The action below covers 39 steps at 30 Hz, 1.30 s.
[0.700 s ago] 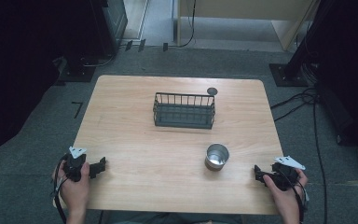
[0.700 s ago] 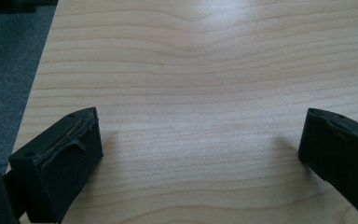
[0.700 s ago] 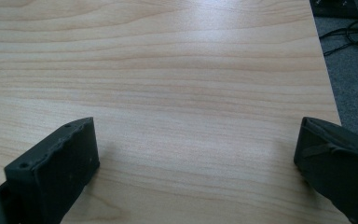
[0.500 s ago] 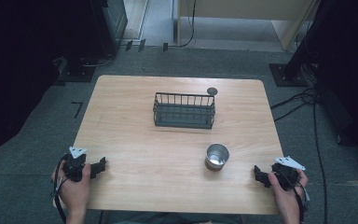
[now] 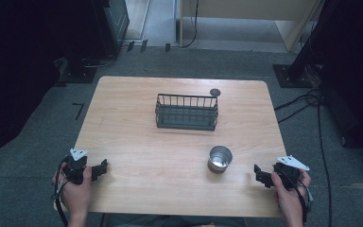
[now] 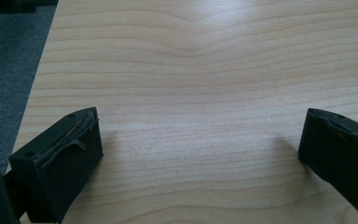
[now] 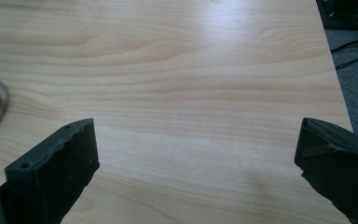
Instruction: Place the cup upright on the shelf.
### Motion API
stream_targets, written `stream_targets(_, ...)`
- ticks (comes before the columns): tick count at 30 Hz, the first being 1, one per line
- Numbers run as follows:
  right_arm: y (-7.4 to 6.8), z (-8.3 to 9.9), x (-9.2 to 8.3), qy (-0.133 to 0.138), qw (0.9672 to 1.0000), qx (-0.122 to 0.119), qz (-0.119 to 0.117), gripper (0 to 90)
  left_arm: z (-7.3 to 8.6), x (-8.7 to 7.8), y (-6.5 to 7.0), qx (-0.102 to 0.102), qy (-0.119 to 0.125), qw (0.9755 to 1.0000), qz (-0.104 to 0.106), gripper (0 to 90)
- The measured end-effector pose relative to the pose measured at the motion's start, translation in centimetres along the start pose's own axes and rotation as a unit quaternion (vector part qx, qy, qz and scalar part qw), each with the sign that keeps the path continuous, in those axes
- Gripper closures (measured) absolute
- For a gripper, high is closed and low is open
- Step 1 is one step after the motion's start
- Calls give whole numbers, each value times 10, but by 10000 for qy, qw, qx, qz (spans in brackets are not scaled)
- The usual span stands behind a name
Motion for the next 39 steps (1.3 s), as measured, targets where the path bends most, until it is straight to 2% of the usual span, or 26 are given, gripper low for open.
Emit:
stream_targets(6, -12, -13, -6, 107, 9999, 11, -97, 0, 0, 0, 0, -1, 1, 10000, -1, 0)
stream_targets(7, -17, -17, -8, 146, 9997, -1, -174, 0, 0, 0, 0, -2, 0, 10000, -2, 0)
stream_targets(11, -23, -22, -10, 153, 9997, -25, -173, 0, 0, 0, 0, -4, 0, 10000, 0, 0)
stream_targets(18, -34, -38, -18, 324, 9992, -28, -252, 0, 0, 0, 0, -1, 1, 10000, 0, 0)
stream_targets(24, -46, -53, -25, 458, 9983, -169, -308, 0, 0, 0, 0, -4, 1, 10000, -1, 0)
stream_targets(30, -55, -59, -28, 531, 9978, -194, -342, 0, 0, 0, 0, -4, -1, 10000, -2, 0)
stream_targets(39, -79, -69, -28, 553, 9965, -338, -534, 0, 0, 0, 0, 3, -2, 10000, -1, 0)
Point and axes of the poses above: each handheld gripper's, and its own axes: x roughly forward along the jaws, z roughly out of its underside, y roughly to its right, the point moved 9 cm from there along x, roughly forward along the jaws, and after that the axes turned 4 degrees about -z, right-handed, at the moved point
